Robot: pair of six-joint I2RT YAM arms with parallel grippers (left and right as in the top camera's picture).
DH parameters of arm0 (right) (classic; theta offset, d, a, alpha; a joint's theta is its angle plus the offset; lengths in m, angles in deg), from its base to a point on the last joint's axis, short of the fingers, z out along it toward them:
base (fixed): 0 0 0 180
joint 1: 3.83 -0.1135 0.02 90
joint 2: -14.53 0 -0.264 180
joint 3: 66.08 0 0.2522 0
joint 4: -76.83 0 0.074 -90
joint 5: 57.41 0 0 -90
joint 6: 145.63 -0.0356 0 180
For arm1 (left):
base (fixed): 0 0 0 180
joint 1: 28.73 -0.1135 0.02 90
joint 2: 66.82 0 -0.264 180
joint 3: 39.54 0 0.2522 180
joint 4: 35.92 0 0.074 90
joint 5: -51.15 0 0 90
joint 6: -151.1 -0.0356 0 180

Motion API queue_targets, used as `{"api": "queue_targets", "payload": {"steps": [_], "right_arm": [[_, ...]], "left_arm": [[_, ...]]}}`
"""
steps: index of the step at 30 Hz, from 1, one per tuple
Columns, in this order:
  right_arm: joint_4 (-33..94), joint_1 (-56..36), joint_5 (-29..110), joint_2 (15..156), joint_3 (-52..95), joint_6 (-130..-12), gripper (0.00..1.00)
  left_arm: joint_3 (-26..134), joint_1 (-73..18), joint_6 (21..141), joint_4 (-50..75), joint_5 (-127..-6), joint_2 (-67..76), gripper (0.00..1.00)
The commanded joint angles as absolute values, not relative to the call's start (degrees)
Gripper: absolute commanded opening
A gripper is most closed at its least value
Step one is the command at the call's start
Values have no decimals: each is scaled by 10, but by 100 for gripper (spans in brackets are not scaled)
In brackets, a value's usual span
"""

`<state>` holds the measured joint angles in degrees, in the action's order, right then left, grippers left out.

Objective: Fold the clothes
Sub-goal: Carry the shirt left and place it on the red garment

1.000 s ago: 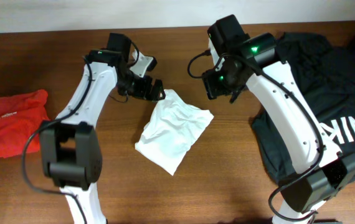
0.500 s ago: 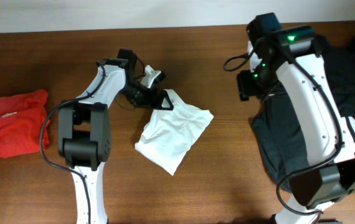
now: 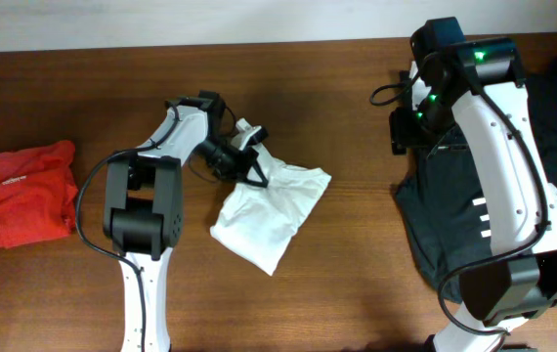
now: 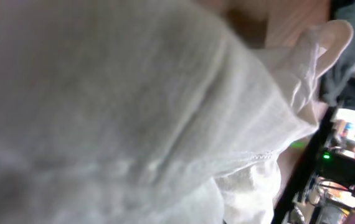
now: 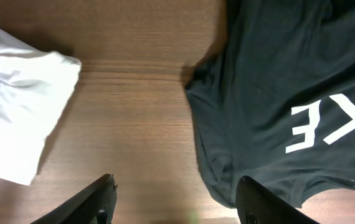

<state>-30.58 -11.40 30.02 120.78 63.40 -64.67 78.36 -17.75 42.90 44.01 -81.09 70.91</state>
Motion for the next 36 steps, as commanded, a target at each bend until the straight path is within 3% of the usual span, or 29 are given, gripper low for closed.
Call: {"api": "queue_targets", "payload": {"steps": [1, 13, 20, 36], "right_arm": [[-306, -112, 288, 1190, 642, -651, 65], [-302, -85, 289, 1190, 642, -651, 65], [-302, -82, 289, 1190, 642, -651, 64], [-302, -83, 289, 1190, 642, -651, 64]], "left_arm": [[862, -234, 459, 472, -689, 702, 0], [944, -438, 501, 486, -518, 538, 0], [944, -558, 501, 430, -516, 515, 0], [944, -638, 508, 391, -515, 515, 0]]}}
